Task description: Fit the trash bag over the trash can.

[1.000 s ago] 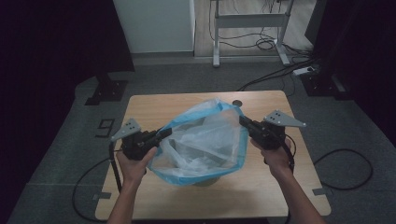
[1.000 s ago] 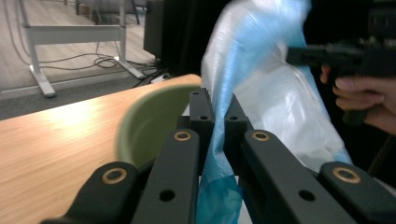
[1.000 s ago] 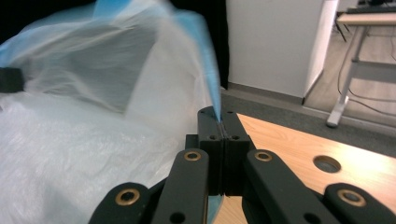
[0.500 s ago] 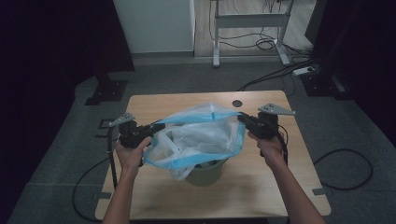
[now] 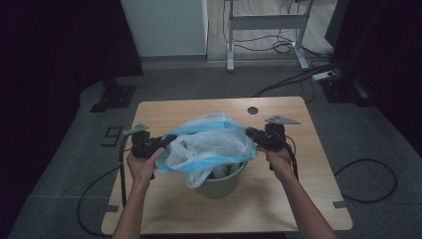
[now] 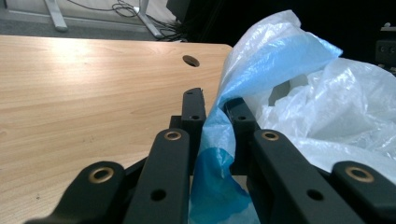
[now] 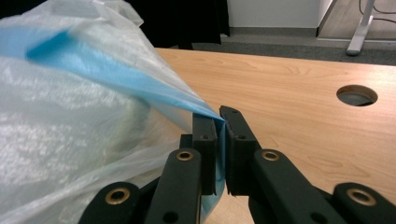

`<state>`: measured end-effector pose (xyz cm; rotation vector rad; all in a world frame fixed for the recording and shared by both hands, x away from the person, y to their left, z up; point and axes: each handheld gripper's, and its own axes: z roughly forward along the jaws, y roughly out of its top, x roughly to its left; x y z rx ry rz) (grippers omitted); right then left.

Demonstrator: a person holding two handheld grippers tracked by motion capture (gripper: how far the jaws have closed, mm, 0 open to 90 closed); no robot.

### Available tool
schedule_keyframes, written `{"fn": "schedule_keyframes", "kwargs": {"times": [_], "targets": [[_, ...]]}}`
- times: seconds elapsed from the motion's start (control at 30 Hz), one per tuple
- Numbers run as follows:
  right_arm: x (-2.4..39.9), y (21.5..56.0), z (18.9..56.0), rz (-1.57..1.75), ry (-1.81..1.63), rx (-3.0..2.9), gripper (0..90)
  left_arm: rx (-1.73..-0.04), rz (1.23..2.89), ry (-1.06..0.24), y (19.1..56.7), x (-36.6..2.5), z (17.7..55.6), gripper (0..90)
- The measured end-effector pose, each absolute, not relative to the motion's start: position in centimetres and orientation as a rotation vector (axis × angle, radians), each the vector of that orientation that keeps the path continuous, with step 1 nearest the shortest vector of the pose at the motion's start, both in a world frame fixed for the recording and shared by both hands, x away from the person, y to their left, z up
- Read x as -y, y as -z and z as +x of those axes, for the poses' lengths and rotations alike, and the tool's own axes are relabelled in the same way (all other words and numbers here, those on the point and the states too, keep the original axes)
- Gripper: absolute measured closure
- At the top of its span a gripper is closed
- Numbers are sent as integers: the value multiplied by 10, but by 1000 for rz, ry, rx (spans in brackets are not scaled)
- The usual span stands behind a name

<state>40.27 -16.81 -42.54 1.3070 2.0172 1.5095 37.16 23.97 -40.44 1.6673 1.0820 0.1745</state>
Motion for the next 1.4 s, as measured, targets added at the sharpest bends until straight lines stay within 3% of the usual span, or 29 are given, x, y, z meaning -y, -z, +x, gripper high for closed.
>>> {"fn": "schedule_keyframes", "kwargs": {"times": [0.77, 0.83, 1.0, 1.4], "targets": [[172, 451, 399, 1362, -1503, -2081, 847, -1119, 1722, -117, 424, -234, 374, 842], [175, 448, 397, 1354, -1500, -2058, 800, -1105, 1717, -132, 422, -234, 372, 844], [189, 427, 383, 1300, -1522, -1902, 541, -1087, 1706, -181, 415, -234, 368, 848], [195, 385, 301, 901, -1704, -2005, 382, -1078, 1709, -202, 410, -228, 367, 853]]}}
